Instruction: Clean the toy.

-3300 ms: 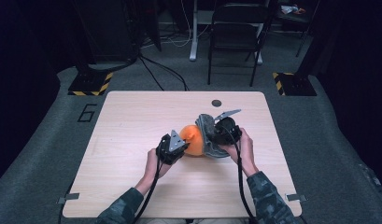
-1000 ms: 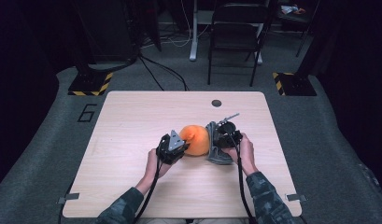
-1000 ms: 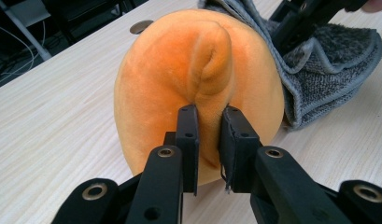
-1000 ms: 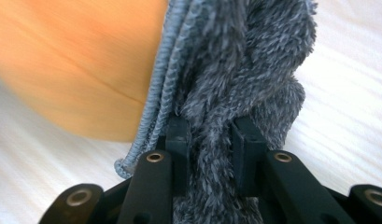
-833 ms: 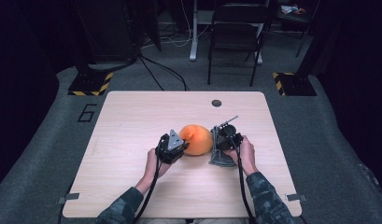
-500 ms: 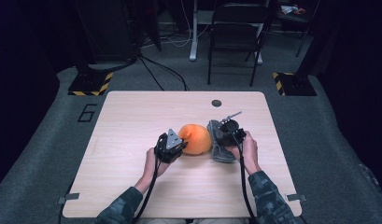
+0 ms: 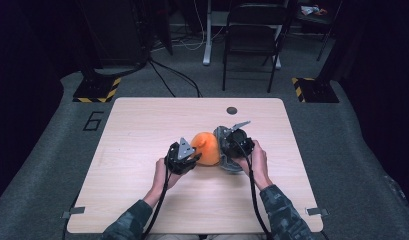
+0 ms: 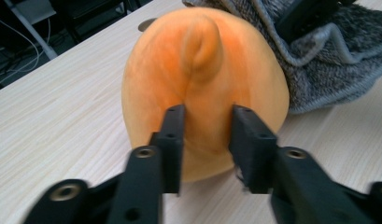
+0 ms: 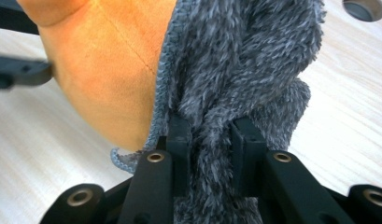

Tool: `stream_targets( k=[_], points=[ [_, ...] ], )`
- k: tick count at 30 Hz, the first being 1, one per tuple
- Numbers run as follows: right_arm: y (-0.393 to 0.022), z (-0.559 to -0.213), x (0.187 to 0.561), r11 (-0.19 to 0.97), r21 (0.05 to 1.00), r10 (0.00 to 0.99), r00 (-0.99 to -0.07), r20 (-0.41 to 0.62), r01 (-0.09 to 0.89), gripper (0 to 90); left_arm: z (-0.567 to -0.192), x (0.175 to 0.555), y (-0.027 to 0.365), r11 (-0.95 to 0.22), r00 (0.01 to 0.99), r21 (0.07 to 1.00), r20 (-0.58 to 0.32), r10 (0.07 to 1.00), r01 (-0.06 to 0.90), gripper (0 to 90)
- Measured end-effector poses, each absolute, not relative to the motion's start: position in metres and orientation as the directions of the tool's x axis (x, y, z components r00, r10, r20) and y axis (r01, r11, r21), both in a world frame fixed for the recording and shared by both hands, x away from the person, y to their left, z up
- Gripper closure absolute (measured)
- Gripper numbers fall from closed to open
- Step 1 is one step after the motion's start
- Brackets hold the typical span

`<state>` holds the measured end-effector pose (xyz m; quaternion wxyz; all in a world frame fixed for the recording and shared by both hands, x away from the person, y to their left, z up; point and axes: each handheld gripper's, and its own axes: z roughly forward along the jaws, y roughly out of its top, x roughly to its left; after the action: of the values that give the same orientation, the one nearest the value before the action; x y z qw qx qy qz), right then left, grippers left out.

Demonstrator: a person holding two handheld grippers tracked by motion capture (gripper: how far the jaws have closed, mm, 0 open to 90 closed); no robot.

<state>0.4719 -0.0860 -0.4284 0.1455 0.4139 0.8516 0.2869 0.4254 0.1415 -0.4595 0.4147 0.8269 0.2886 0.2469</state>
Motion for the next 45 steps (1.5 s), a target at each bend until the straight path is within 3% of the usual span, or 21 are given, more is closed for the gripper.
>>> stream_targets(
  k=[5, 8, 10, 14, 17, 31, 37, 45],
  points=[
    [-0.089, -0.431, 0.476, 0.475, 0.624, 0.798, -0.603, -0.007, 0.621, 72.4, -0.463, 0.426, 0.138, -0.528, 0.696, 0.803, 0.21, 0.686, 0.278, 50.4],
    [-0.09, -0.432, 0.477, 0.471, 0.633, 0.797, -0.604, -0.006, 0.614, 72.3, -0.472, 0.428, 0.133, -0.534, 0.697, 0.8, 0.218, 0.683, 0.274, 50.1],
    [-0.089, -0.434, 0.477, 0.47, 0.634, 0.798, -0.603, -0.007, 0.615, 72.3, -0.475, 0.428, 0.13, -0.541, 0.686, 0.8, 0.242, 0.686, 0.26, 56.4],
    [-0.091, -0.433, 0.477, 0.458, 0.642, 0.802, -0.598, 0.001, 0.615, 72.3, -0.477, 0.427, 0.13, -0.517, 0.669, 0.817, 0.237, 0.704, 0.255, 77.2],
    [-0.092, -0.429, 0.476, 0.454, 0.644, 0.804, -0.595, 0.002, 0.616, 72.3, -0.475, 0.427, 0.13, -0.511, 0.667, 0.821, 0.234, 0.707, 0.254, 83.4],
    [-0.093, -0.407, 0.467, 0.461, 0.646, 0.789, -0.615, 0.016, 0.608, 72.3, -0.457, 0.42, 0.135, -0.489, 0.703, 0.836, 0.192, 0.685, 0.248, 85.3],
    [-0.082, -0.389, 0.453, 0.451, 0.714, 0.749, -0.662, 0.024, 0.536, 72.2, -0.455, 0.417, 0.13, -0.489, 0.711, 0.84, 0.196, 0.675, 0.233, 85.2],
    [-0.078, -0.406, 0.46, 0.482, 0.676, 0.757, -0.653, 0.0, 0.558, 72.3, -0.459, 0.419, 0.129, -0.492, 0.713, 0.836, 0.191, 0.674, 0.241, 84.9]
  ],
)
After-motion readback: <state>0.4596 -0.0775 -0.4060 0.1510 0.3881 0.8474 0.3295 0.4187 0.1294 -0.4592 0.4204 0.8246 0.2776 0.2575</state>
